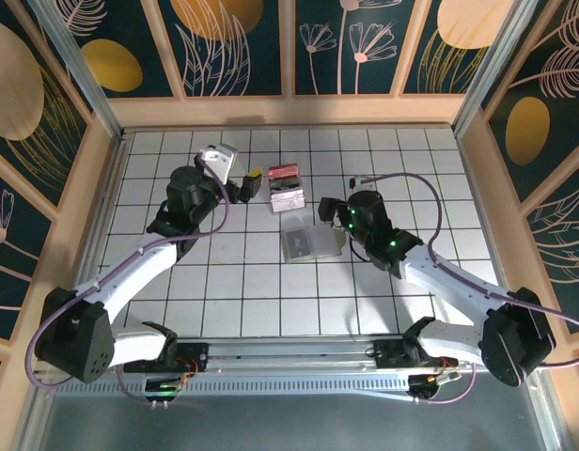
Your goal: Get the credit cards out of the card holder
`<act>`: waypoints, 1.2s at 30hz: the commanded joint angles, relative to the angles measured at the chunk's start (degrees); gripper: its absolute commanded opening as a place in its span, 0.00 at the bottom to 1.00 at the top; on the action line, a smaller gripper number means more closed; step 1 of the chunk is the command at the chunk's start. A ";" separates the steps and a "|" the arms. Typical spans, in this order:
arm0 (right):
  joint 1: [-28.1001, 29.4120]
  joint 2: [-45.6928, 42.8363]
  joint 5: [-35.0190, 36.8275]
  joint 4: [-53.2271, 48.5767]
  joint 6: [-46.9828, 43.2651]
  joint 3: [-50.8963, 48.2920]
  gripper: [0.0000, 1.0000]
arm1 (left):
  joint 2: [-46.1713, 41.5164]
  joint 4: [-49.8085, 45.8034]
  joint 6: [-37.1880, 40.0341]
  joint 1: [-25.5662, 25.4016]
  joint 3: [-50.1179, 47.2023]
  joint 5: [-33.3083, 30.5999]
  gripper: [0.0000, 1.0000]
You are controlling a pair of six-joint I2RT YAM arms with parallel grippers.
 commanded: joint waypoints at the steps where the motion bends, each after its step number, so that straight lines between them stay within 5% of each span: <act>1: 1.89 1.93 2.44 -3.10 -0.39 2.48 0.65 | -2.59 7.27 -10.99 0.32 -3.81 -4.58 0.99; 18: 12.67 15.70 4.63 -13.48 0.05 9.47 0.59 | -5.70 10.11 -32.48 0.36 -12.75 -21.32 0.99; 36: 16.78 33.22 4.59 -23.05 -1.57 21.85 0.55 | -3.20 10.18 -35.62 0.37 -13.06 -26.40 0.99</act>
